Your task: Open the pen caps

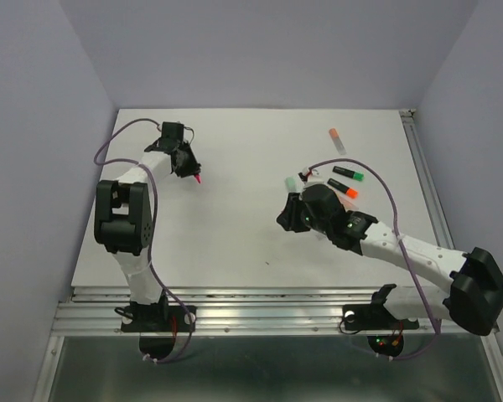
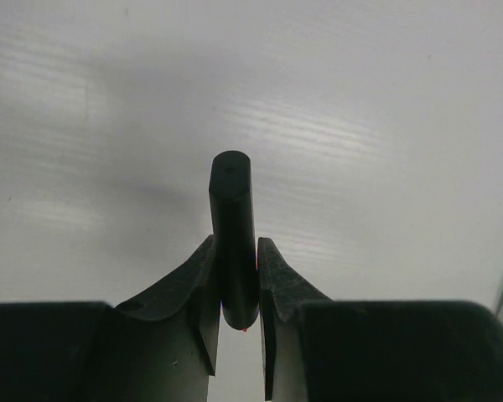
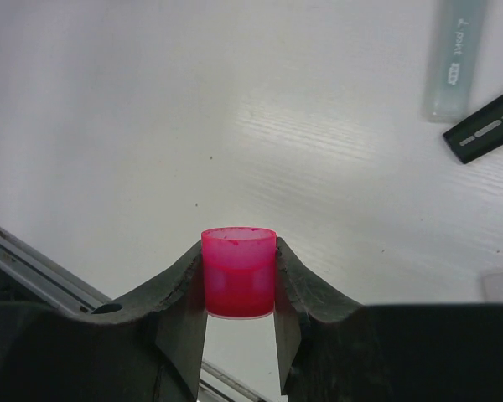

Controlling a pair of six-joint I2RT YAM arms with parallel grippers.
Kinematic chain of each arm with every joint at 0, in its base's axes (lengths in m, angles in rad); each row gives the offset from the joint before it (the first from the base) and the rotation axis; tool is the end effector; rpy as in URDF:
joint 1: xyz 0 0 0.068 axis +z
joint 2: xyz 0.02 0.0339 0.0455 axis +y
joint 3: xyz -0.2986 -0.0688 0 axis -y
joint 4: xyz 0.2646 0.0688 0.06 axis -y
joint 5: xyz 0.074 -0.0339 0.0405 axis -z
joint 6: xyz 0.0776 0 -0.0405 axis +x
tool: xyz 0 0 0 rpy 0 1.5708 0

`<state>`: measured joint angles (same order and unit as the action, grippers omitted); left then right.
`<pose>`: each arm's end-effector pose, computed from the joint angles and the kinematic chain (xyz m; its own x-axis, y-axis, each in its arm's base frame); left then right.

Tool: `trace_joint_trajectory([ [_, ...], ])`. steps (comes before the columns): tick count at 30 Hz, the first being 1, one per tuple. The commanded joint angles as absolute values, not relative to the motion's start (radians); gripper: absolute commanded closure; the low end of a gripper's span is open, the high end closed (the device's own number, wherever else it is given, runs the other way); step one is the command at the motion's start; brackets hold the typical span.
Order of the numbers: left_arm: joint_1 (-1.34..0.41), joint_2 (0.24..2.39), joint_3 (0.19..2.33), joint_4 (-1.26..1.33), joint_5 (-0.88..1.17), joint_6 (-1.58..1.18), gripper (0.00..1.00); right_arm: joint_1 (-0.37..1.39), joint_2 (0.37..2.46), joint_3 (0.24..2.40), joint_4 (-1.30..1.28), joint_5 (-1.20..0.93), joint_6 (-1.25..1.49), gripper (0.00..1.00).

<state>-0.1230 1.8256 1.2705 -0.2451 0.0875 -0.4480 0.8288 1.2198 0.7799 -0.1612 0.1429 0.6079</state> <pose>0.4529 -0.0628 0.2054 -0.7209 -0.3457 -0.6007 -0.1438 0.9225 -0.3582 0.2154 0.2186 0.2502 -0.6851 0.0893 -0.7230 -0.3155 0.8582 0.4049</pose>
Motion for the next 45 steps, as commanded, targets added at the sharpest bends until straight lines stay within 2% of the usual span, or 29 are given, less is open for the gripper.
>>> trace_joint_trajectory([
  [1,-0.141,1.899,1.461,-0.227,0.135,-0.362,1.00,0.750,1.227,0.811,-0.158,0.123,0.606,0.99],
  [9,-0.190,2.247,2.016,-0.418,0.109,-0.296,1.00,0.647,1.285,0.873,-0.132,0.087,0.568,0.99],
  [14,-0.227,2.385,2.216,-0.503,0.100,-0.281,1.00,0.606,1.359,0.933,-0.123,0.071,0.551,0.99],
  [25,-0.278,2.487,2.280,-0.551,0.018,-0.268,0.89,0.551,1.548,1.078,-0.094,0.086,0.532,0.99],
  [29,-0.276,2.496,2.275,-0.586,0.023,-0.265,0.76,0.548,1.578,1.106,-0.097,0.094,0.528,0.99],
  [33,-0.278,2.459,2.255,-0.586,0.049,-0.252,0.55,0.545,1.603,1.137,-0.101,0.103,0.520,0.99],
  [39,-0.278,2.323,2.182,-0.566,0.092,-0.244,0.35,0.541,1.631,1.198,-0.120,0.115,0.499,0.98],
  [40,-0.278,2.294,2.156,-0.552,0.097,-0.245,0.28,0.541,1.635,1.206,-0.121,0.118,0.492,0.98],
  [41,-0.278,2.236,2.102,-0.540,0.101,-0.252,0.01,0.540,1.650,1.228,-0.130,0.123,0.480,0.98],
  [45,-0.276,2.047,1.923,-0.474,0.087,-0.282,0.01,0.537,1.721,1.319,-0.170,0.147,0.448,0.97],
])
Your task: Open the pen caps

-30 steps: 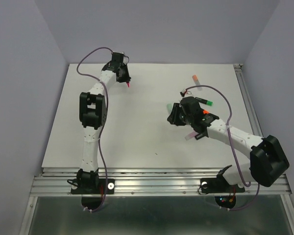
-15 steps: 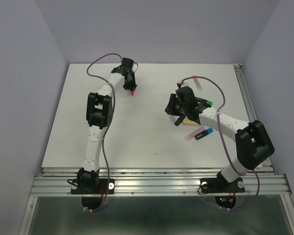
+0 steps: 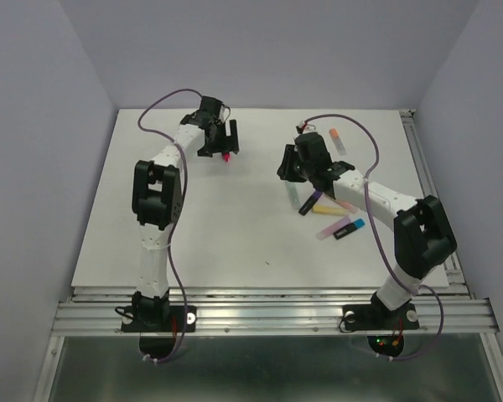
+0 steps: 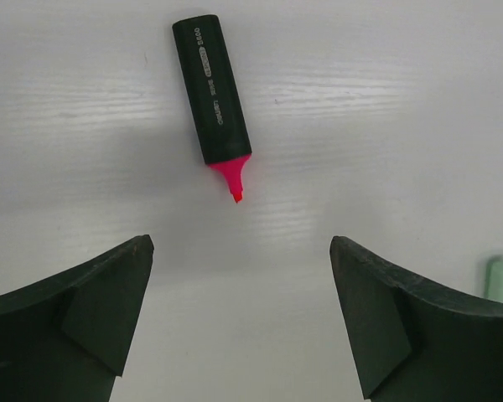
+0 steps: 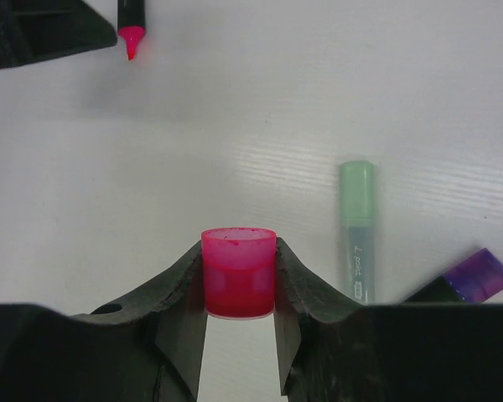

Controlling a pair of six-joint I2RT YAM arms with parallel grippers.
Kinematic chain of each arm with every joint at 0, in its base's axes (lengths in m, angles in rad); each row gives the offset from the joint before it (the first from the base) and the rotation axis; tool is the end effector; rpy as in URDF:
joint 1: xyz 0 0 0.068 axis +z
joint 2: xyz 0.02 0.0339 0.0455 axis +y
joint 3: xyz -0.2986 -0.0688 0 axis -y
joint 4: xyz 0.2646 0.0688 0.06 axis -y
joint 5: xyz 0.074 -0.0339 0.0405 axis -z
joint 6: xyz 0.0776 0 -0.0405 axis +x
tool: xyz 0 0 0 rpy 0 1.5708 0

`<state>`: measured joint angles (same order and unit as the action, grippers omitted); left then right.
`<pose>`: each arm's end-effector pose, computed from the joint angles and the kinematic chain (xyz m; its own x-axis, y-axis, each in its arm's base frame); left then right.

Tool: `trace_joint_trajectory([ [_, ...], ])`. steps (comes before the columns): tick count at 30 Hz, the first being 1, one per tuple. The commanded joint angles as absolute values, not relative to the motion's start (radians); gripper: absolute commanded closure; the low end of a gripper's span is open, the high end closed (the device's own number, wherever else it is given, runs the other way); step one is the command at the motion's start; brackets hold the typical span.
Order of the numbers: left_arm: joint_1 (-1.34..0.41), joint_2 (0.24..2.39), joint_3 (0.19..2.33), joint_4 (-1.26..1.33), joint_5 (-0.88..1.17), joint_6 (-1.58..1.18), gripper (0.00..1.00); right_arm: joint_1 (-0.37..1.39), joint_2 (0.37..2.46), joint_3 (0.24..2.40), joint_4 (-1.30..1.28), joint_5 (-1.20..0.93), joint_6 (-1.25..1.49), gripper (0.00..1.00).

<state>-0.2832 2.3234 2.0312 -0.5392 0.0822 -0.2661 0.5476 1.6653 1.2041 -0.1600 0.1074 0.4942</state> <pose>0.5712 -0.1729 0.2009 -0.7717 -0.0484 -0.6342 0.1334 0.9626 -0.2357 0.3755 0.2192 0.2588 -0.6477 0.1574 -0.7455 -0.1545 0.9310 0.3308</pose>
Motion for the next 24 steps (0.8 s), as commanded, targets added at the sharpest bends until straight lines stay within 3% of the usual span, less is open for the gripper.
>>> trace_joint_trajectory([
  [1,-0.276,2.001,1.870,-0.433,0.075,-0.296,0.01,0.538,1.741,1.340,-0.179,0.156,0.442,0.97],
  [8,-0.281,1.565,1.221,-0.164,0.135,-0.420,0.01,0.526,1.928,1.535,-0.219,0.228,0.359,0.96],
  [12,-0.304,1.404,1.036,-0.140,0.088,-0.494,0.01,0.505,2.069,1.713,-0.287,0.273,0.307,0.95],
  [16,-0.336,1.327,0.927,-0.107,0.103,-0.515,0.01,0.482,2.224,1.870,-0.334,0.265,0.275,0.93],
  [24,-0.359,1.313,0.926,-0.089,0.141,-0.505,0.01,0.459,2.416,2.069,-0.351,0.298,0.223,0.92],
])
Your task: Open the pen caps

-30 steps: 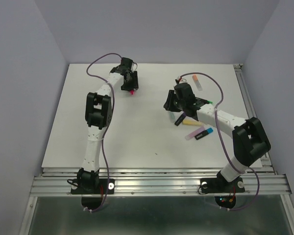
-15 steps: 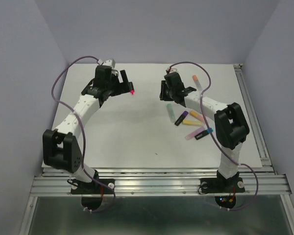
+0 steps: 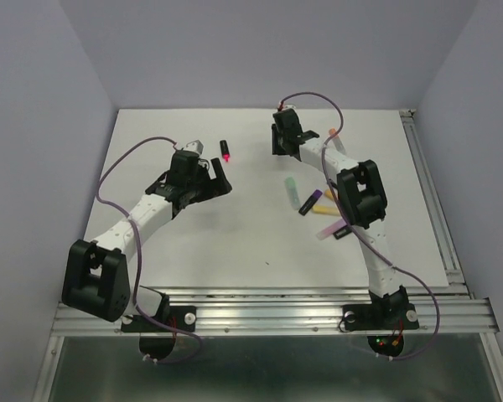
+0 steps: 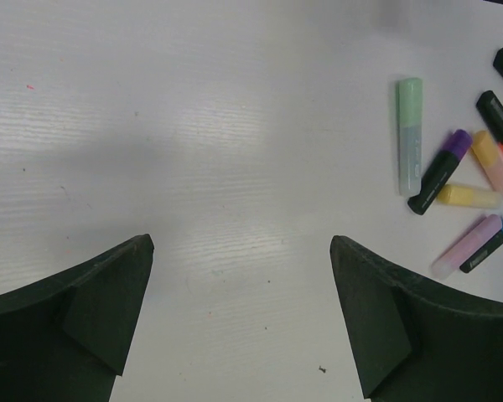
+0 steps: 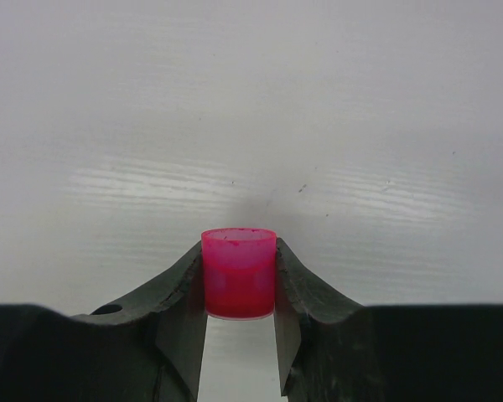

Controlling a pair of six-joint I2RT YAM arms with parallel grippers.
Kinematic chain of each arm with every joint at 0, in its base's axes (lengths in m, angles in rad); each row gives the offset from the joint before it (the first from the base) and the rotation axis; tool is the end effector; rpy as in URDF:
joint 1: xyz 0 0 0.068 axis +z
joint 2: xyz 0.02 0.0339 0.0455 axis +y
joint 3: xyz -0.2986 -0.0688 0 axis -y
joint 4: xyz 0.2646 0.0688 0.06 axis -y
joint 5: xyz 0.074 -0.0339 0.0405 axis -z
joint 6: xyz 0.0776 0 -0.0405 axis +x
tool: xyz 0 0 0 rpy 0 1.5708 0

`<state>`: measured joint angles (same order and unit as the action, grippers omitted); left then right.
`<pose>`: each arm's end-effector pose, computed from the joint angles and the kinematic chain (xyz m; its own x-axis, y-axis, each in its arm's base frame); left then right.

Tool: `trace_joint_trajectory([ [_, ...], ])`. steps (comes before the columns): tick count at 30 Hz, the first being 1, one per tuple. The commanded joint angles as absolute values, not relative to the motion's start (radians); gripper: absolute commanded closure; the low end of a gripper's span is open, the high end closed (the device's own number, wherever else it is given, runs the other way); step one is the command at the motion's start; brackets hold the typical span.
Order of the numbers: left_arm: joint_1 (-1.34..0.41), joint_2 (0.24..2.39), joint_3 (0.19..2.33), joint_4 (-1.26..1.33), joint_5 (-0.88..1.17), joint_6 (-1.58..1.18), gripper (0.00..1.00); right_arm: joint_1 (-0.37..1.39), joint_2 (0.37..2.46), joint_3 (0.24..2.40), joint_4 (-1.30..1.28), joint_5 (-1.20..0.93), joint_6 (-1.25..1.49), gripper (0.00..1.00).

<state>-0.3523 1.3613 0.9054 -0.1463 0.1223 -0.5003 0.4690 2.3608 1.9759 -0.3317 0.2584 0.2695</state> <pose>0.3218 -0.1284 0.2574 -0.6761 -0.2587 -0.6899 0.1283 0.8807 -0.4559 0.5551 0.2590 0.1820 -0.6353 -0.0334 -0.7715 -0.0995 0.9943 0.0390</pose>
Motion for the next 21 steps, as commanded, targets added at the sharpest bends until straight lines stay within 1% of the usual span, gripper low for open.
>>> trace_joint_trajectory([
  [1,-0.362,1.312,0.925,-0.089,0.144,-0.506,0.01,0.457,2.428,2.097,-0.351,0.304,0.216,0.92],
  [10,-0.364,1.319,0.931,-0.087,0.143,-0.506,0.01,0.434,2.542,2.197,-0.351,0.293,0.196,0.90],
  [12,-0.365,1.319,0.934,-0.090,0.146,-0.508,0.01,0.433,2.554,2.195,-0.348,0.291,0.201,0.87],
  [13,-0.364,1.316,0.934,-0.094,0.144,-0.508,0.01,0.433,2.554,2.195,-0.348,0.291,0.206,0.83],
  [14,-0.365,1.313,0.934,-0.094,0.146,-0.508,0.01,0.433,2.554,2.194,-0.348,0.290,0.210,0.72],
  [16,-0.365,1.298,0.928,-0.094,0.143,-0.511,0.01,0.433,2.542,2.189,-0.356,0.285,0.219,0.58],
  [18,-0.364,1.286,0.925,-0.094,0.140,-0.515,0.01,0.433,2.511,2.174,-0.357,0.282,0.224,0.54],
  [19,-0.364,1.281,0.927,-0.095,0.140,-0.515,0.01,0.433,2.494,2.163,-0.348,0.278,0.224,0.47],
  [21,-0.365,1.269,0.930,-0.095,0.144,-0.518,0.01,0.433,2.446,2.142,-0.336,0.272,0.219,0.40],
])
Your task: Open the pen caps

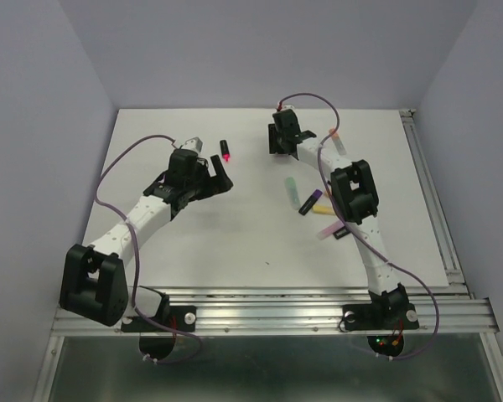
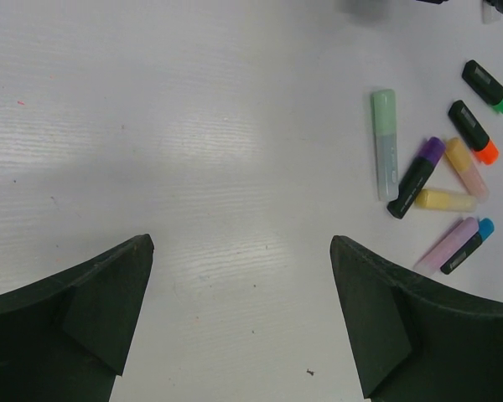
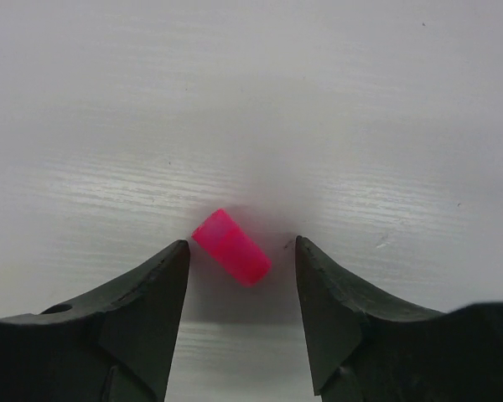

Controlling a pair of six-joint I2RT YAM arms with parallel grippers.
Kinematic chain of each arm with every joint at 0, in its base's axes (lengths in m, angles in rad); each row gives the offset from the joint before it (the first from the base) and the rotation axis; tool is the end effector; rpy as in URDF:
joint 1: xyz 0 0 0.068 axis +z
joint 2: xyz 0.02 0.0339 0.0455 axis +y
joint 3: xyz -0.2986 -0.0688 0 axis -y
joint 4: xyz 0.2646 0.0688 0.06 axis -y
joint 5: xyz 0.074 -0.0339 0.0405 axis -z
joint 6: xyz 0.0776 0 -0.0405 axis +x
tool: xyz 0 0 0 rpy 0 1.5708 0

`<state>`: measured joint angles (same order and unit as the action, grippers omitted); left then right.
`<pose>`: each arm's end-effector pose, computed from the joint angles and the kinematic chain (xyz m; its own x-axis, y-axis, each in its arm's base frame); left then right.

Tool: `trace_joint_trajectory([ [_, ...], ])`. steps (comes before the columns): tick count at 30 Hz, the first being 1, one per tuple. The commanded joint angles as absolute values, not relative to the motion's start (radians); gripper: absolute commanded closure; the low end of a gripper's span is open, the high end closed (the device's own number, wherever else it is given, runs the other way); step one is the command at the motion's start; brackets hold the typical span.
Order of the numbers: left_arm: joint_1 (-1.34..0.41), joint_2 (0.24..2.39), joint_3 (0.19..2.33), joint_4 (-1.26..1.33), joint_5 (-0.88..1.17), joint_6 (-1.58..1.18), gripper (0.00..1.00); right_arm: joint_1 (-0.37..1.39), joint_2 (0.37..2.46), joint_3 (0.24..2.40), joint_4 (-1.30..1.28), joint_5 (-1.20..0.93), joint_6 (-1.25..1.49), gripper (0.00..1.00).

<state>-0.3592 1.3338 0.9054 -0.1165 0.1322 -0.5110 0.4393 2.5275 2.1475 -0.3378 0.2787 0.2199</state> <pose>0.3190 -0.1307 0.2702 -0.6453 -0.2755 -0.7125 0.1587 0.8640 -0.4778 0.5919 0.2546 0.1454 -0.6292 -0.0640 -0.7746 -0.0862 0.9962 -0.0123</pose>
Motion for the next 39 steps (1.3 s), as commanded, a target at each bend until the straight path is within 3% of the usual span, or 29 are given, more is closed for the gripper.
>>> trace_joint_trajectory([
  [1,-0.367,1.266,0.928,-0.094,0.146,-0.522,0.01,0.433,2.430,2.126,-0.334,0.272,0.215,0.28],
  [4,-0.367,1.250,0.922,-0.095,0.150,-0.532,0.01,0.433,2.373,2.120,-0.341,0.271,0.213,0.16],
  [5,-0.367,1.247,0.922,-0.095,0.153,-0.534,0.01,0.433,2.355,2.114,-0.341,0.273,0.213,0.04],
  [6,-0.368,1.235,0.917,-0.094,0.156,-0.535,0.01,0.431,2.336,2.106,-0.339,0.273,0.209,0.00],
  [11,-0.371,1.186,0.899,-0.097,0.166,-0.549,0.01,0.433,2.154,1.984,-0.305,0.265,0.256,0.00],
  [19,-0.371,1.091,0.848,-0.115,0.124,-0.581,0.01,0.434,1.591,1.241,0.130,0.246,0.421,0.00],
  [25,-0.370,1.060,0.828,-0.133,0.101,-0.600,0.01,0.431,1.411,1.014,0.189,0.098,0.491,0.00],
  [35,-0.371,1.017,0.787,-0.141,0.054,-0.629,0.01,0.439,1.629,1.144,-0.083,-0.051,0.368,0.00],
  [39,-0.370,1.022,0.778,-0.141,0.054,-0.629,0.01,0.468,1.791,1.250,-0.175,0.058,0.342,0.00],
])
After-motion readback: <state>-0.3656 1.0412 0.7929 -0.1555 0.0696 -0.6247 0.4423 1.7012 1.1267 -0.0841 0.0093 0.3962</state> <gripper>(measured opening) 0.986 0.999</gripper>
